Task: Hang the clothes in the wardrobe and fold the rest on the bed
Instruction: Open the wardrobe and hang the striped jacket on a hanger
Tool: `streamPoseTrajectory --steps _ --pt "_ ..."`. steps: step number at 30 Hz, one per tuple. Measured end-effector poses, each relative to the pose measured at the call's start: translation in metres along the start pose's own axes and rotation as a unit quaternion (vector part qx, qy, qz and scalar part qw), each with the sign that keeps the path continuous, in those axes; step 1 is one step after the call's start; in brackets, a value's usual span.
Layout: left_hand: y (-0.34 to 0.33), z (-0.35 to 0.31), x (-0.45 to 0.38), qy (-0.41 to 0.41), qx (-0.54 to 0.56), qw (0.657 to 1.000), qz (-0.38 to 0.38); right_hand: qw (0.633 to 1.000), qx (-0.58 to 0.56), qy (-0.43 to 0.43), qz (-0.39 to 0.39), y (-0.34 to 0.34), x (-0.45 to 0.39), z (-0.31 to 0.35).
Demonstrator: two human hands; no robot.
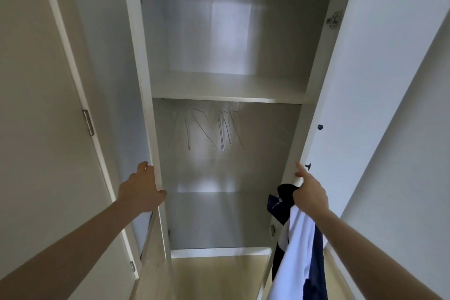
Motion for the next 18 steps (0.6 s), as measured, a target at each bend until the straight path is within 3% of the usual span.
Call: streamPoseTrajectory --steps 7,13,16,18 --pt "0.008 0.025 0.016 0.079 -0.033 0.994 0.061 0.997 0.022 -0.026 0.065 0.006 -0.002 0.001" --pt "0.008 0.054 0.022 0.124 0.101 0.985 0.071 0.993 -0.040 -0.115 -0.003 0.027 0.004 -0.019" --pt "0.002 0.067 0.027 0.164 0.101 0.978 0.073 0.992 -0.108 -0.049 0.037 0.036 0.011 -0.011" --pt "0.005 0.070 0.031 0.175 0.072 0.975 0.116 0.988 -0.138 0.033 0.058 0.039 0.019 0.006"
Point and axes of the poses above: each hand's wrist, its own x-axis away from the middle knuckle, its own y-axis out of the back of the hand, z = x × y, the point moved 3 cm from there along -x, towards the middle knuckle, and after that the axes turned 10 degrees about -x, right-handed, at the moved point
